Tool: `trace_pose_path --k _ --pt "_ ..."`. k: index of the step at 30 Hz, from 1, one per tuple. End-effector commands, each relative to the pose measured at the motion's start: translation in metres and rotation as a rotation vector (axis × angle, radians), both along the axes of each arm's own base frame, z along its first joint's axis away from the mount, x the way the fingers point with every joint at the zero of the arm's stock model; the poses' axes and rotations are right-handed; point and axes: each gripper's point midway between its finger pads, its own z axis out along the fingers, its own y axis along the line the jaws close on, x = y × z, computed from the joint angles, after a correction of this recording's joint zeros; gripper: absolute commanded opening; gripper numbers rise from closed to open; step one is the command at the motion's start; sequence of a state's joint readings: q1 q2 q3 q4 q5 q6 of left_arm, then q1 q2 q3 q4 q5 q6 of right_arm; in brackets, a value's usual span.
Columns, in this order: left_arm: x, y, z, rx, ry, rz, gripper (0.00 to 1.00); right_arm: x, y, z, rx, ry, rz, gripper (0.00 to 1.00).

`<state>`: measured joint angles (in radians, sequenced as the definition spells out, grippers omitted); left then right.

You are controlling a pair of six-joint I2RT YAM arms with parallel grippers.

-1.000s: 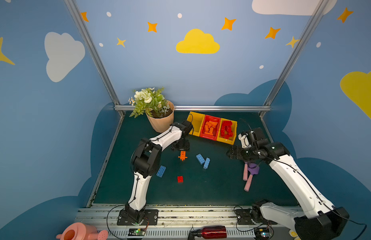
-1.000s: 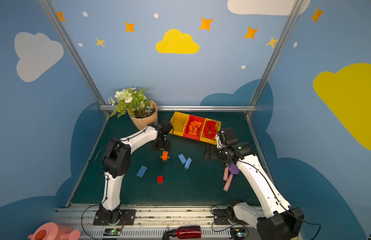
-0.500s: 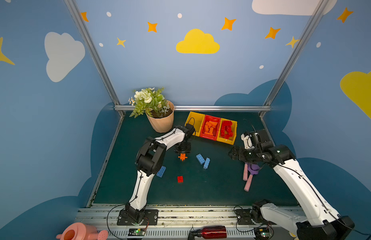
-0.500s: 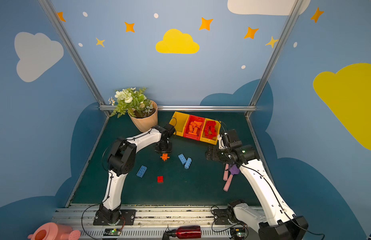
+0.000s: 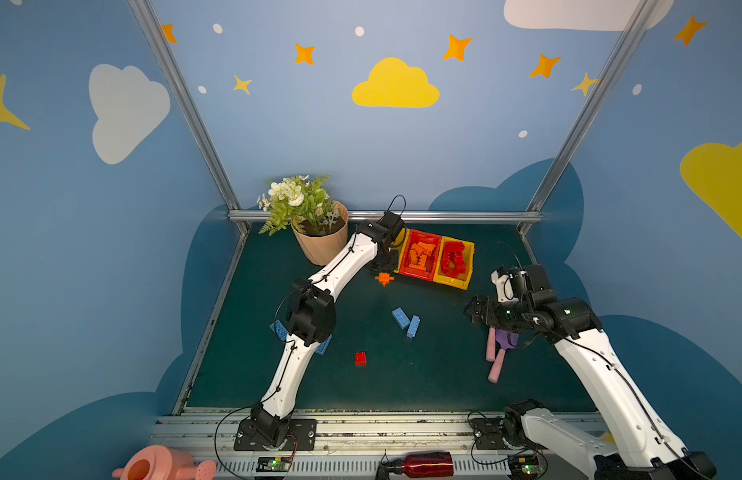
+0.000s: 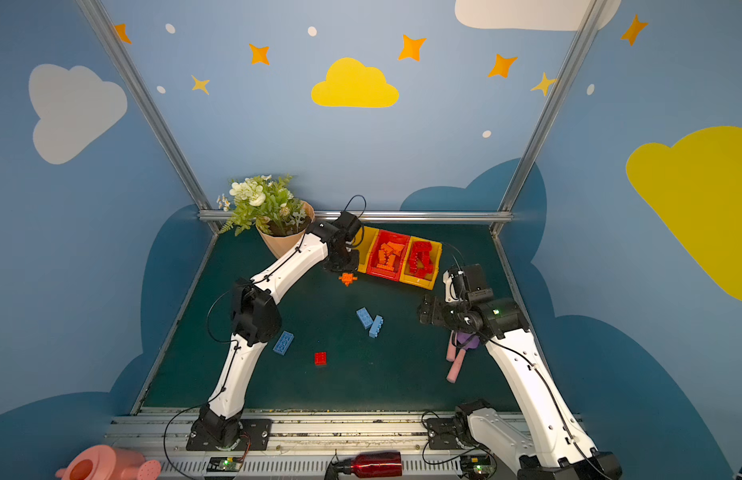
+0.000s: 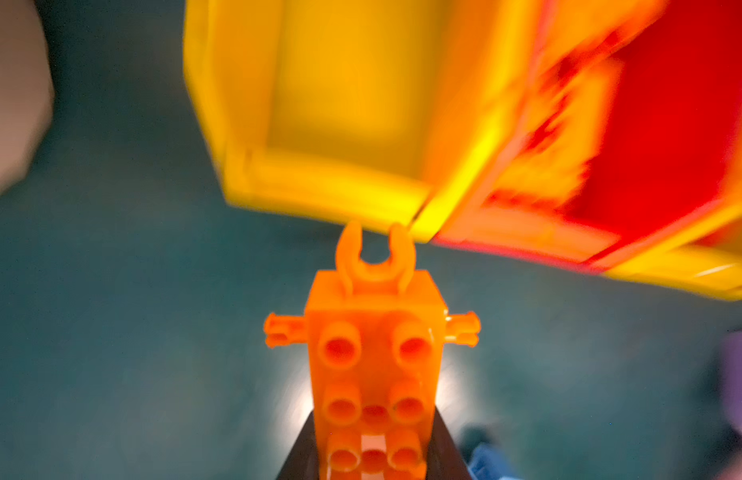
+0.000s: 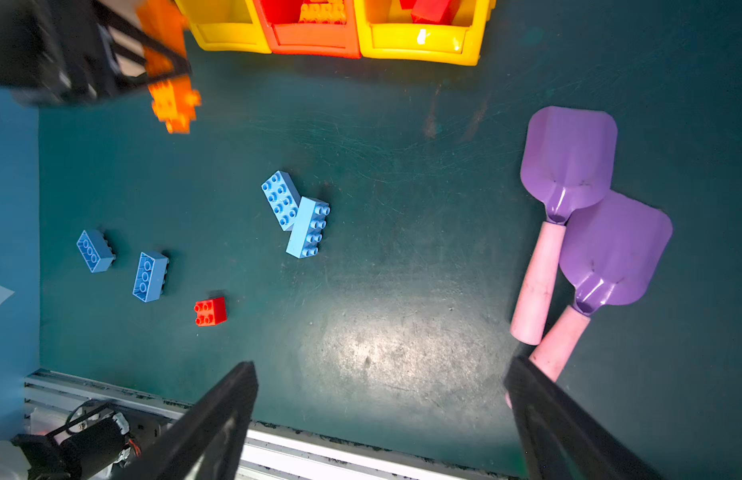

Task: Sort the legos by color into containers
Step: 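Carry the orange brick into the red bin and open the left gripper, then move the right gripper down to the red 2x2 brick while the left arm retracts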

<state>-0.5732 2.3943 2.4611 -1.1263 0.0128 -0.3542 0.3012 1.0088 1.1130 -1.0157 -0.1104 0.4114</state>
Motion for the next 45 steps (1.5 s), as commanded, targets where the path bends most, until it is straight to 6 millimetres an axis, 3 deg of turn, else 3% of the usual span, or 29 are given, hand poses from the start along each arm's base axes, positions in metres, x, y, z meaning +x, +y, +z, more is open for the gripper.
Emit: trace_pose_path --k 1,5,10,14,18,19,21,24,26,31,34,37,40,42,45 --pt "0.010 -0.016 -0.005 0.011 -0.029 -0.081 0.15 -0.007 -0.006 -0.003 -0.015 0.012 0.008 0.92" --pt "0.048 -0.061 0.004 -0.138 -0.194 -0.145 0.18 -0.005 -0.010 -0.001 0.000 0.009 -0.029 0.92" --pt "0.085 -0.101 0.013 -0.320 -0.342 -0.142 0.20 -0.004 -0.010 -0.001 0.032 0.013 -0.049 0.92" --pt "0.102 -0.115 0.019 -0.400 -0.400 -0.115 0.21 -0.007 -0.019 -0.001 0.000 0.018 -0.057 0.92" --pt "0.111 -0.118 0.012 -0.426 -0.422 -0.090 0.24 -0.009 -0.030 0.000 -0.026 0.017 -0.079 0.92" --pt "0.113 -0.119 0.011 -0.433 -0.426 -0.090 0.33 -0.010 -0.032 0.000 -0.026 0.020 -0.086 0.92" --pt "0.113 -0.121 0.006 -0.434 -0.425 -0.099 0.65 -0.012 -0.033 0.000 -0.017 0.027 -0.093 0.92" --pt "0.111 -0.119 0.008 -0.427 -0.417 -0.111 0.84 -0.013 -0.034 0.002 -0.008 0.032 -0.101 0.92" --pt "0.107 -0.120 0.020 -0.429 -0.425 -0.122 0.89 -0.013 -0.034 0.002 0.000 0.035 -0.102 0.92" --pt "0.090 -0.117 0.069 -0.411 -0.475 -0.146 0.89 -0.006 -0.025 -0.003 0.048 0.052 -0.087 0.92" --pt "0.070 -0.095 0.084 -0.344 -0.428 -0.126 0.88 0.000 -0.015 -0.007 0.076 0.058 -0.043 0.92" --pt "0.045 -0.055 0.081 -0.191 -0.371 -0.078 0.88 0.007 -0.006 -0.015 0.012 0.074 0.021 0.94" --pt "0.007 -0.005 0.072 -0.100 -0.359 -0.003 0.94 0.008 0.017 -0.031 -0.072 0.115 0.121 0.94" --pt "-0.023 0.040 0.070 -0.095 -0.364 0.094 1.00 0.005 0.041 -0.045 -0.062 0.155 0.177 0.95" --pt "-0.073 0.109 0.055 -0.108 -0.292 0.238 1.00 0.000 0.076 -0.062 -0.046 0.195 0.234 0.94"
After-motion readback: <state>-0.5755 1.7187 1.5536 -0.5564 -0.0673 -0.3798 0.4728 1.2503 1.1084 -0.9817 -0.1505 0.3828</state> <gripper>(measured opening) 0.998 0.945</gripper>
